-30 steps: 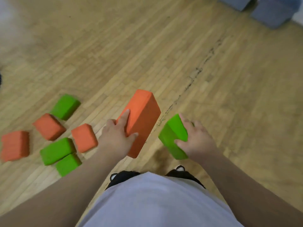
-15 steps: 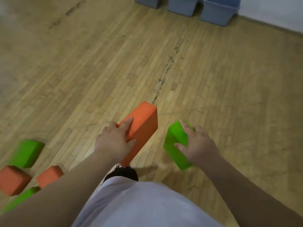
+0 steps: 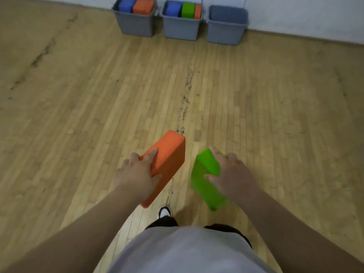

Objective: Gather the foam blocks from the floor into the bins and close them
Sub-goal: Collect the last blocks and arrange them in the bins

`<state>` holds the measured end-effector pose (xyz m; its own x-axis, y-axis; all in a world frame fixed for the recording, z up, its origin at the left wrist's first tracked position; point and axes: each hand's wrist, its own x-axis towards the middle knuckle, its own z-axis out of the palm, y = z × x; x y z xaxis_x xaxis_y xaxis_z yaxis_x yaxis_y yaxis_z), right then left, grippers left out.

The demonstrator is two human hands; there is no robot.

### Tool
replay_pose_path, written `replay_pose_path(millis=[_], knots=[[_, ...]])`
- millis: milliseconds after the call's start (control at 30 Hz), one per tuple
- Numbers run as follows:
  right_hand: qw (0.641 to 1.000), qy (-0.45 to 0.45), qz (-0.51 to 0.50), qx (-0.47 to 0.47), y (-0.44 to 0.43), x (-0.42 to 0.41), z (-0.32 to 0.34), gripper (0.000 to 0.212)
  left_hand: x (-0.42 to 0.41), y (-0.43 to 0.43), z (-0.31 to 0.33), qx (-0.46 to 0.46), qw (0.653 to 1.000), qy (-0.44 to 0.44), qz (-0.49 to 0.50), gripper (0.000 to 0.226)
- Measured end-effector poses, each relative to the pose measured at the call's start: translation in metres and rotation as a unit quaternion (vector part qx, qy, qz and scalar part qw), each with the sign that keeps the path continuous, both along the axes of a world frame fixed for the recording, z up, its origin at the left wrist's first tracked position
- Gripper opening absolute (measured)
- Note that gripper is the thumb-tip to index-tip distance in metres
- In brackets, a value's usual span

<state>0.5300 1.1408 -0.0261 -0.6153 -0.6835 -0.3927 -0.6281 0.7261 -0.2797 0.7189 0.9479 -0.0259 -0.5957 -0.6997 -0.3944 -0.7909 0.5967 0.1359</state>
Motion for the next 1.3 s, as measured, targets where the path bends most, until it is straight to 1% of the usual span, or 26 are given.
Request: replay_pose_path(millis=[133,233,333,500,700,800,867,1000,1067,1133,1200,1300], knots=[[0.999,-0.019,-0.036,-0.03,-0.066,-0.056,0.021,0.09,-0.065,-0.078,0.02,-0.022,0.999,0.018,-0.032,0.084],[0.998,-0.048,-0.038,-0.032,-0.112,-0.106,0.022,0.089,-0.118,-0.129,0.024,-0.025,0.998,0.034,-0.037,0.083],[0.997,-0.06,-0.034,-0.046,-0.152,-0.157,0.018,0.09,-0.169,-0.17,0.023,-0.031,0.998,0.047,-0.031,0.084],[0.997,-0.052,0.012,-0.055,-0.231,-0.28,0.008,0.092,-0.274,-0.248,0.022,-0.038,0.998,0.055,0.014,0.085],[0.997,-0.042,0.053,-0.021,-0.34,-0.436,0.033,0.094,-0.389,-0.33,0.041,-0.026,0.993,0.091,0.075,0.083],[0.997,-0.022,0.071,-0.02,-0.4,-0.494,0.041,0.095,-0.432,-0.377,0.041,-0.018,0.989,0.108,0.096,0.083],[0.996,-0.032,0.072,-0.031,-0.439,-0.527,0.038,0.096,-0.461,-0.419,0.034,-0.015,0.988,0.116,0.096,0.084],[0.994,-0.089,0.04,-0.05,-0.515,-0.584,0.013,0.096,-0.534,-0.523,0.012,-0.013,0.988,0.129,0.082,0.085],[0.994,-0.093,0.005,-0.052,-0.552,-0.611,0.002,0.097,-0.574,-0.575,0.005,0.002,0.99,0.13,0.061,0.085],[0.995,-0.085,-0.032,-0.034,-0.585,-0.636,0.001,0.098,-0.611,-0.622,0.005,0.022,0.991,0.126,0.043,0.085],[0.993,-0.089,-0.077,-0.031,-0.61,-0.659,0.008,0.097,-0.65,-0.66,0.011,0.03,0.991,0.129,-0.002,0.085],[0.984,-0.098,-0.135,-0.058,-0.643,-0.699,0.02,0.095,-0.716,-0.717,0.024,0.031,0.99,0.125,-0.064,0.085]])
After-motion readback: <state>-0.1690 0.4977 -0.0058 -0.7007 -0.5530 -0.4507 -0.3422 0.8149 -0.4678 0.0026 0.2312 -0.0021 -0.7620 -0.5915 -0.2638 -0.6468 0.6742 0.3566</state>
